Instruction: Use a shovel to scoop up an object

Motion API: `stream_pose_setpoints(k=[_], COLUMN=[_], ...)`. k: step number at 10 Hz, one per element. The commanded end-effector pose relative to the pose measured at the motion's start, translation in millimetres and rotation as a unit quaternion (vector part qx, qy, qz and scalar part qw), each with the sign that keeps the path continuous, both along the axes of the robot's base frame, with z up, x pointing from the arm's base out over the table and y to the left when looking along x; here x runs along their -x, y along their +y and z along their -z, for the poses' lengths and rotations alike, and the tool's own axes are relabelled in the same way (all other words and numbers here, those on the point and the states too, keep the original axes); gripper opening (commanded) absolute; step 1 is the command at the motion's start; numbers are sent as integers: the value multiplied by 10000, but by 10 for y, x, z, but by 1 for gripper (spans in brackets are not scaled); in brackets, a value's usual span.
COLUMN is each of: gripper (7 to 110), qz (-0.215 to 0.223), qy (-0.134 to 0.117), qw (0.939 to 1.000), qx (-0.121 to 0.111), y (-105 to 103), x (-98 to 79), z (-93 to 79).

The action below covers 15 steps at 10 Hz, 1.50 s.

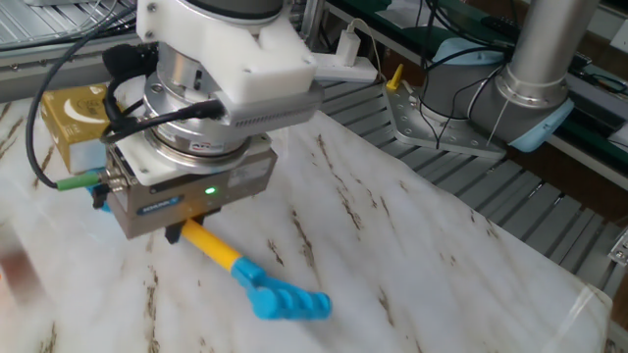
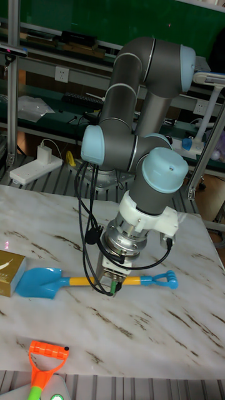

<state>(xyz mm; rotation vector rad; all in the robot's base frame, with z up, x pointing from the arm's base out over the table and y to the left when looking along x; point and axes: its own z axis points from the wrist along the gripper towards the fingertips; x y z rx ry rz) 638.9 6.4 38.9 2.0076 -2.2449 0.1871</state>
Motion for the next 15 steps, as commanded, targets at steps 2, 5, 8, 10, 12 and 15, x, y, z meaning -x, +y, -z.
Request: stream_pose_setpoints(k=[2, 5, 8, 10, 12, 15], gripper=[7, 7, 7, 7, 7, 7], qz=[-5, -2, -50, -89, -118, -195], qy=[112, 200, 221, 129, 80, 89], qw=[9994, 9971, 9964, 9959, 9963, 9943], qx=[325, 730, 821, 891, 845, 1044], y=[-387, -703, -974, -1092, -1210, -1492], x=[94, 201, 282, 283, 306, 342], z=[18, 9, 23, 61, 127, 93])
